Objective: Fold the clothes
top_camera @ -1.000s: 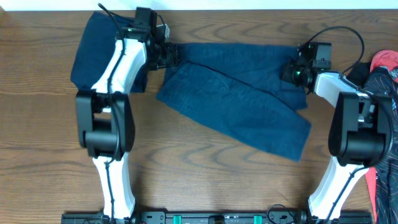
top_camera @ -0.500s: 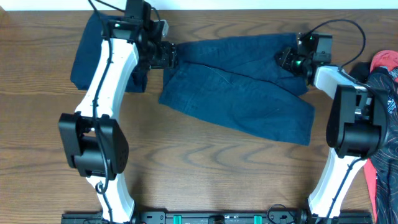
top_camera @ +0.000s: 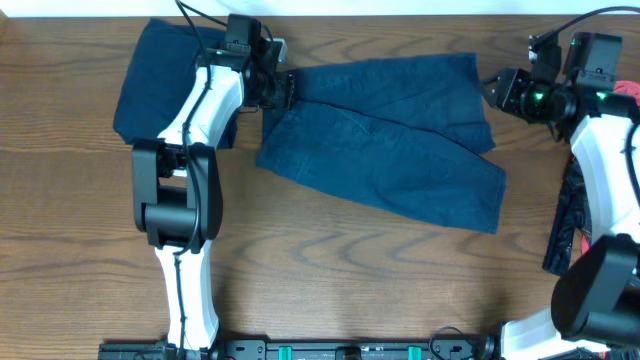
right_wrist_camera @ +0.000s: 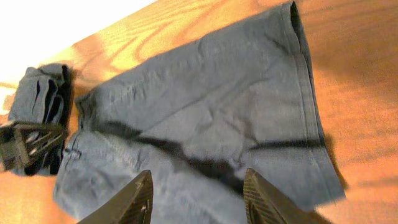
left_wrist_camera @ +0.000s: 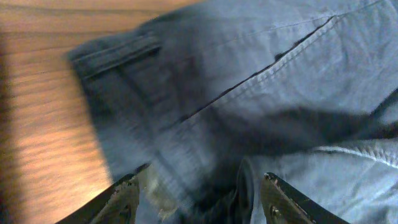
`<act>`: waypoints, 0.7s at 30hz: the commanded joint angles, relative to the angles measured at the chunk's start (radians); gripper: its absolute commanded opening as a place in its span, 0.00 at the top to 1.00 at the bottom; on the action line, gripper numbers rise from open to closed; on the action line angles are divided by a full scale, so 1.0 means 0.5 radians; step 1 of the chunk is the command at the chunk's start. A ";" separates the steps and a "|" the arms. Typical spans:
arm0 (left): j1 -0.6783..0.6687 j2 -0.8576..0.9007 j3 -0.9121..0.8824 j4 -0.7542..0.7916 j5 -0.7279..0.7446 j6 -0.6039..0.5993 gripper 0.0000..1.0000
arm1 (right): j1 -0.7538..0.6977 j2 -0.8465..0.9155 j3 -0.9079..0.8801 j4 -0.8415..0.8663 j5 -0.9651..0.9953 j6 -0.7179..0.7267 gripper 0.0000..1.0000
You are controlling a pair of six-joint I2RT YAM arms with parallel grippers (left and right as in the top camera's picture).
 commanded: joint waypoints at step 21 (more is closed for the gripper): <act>0.002 -0.008 -0.019 -0.157 0.668 0.178 0.94 | 0.001 -0.037 0.007 -0.233 0.037 -0.089 0.64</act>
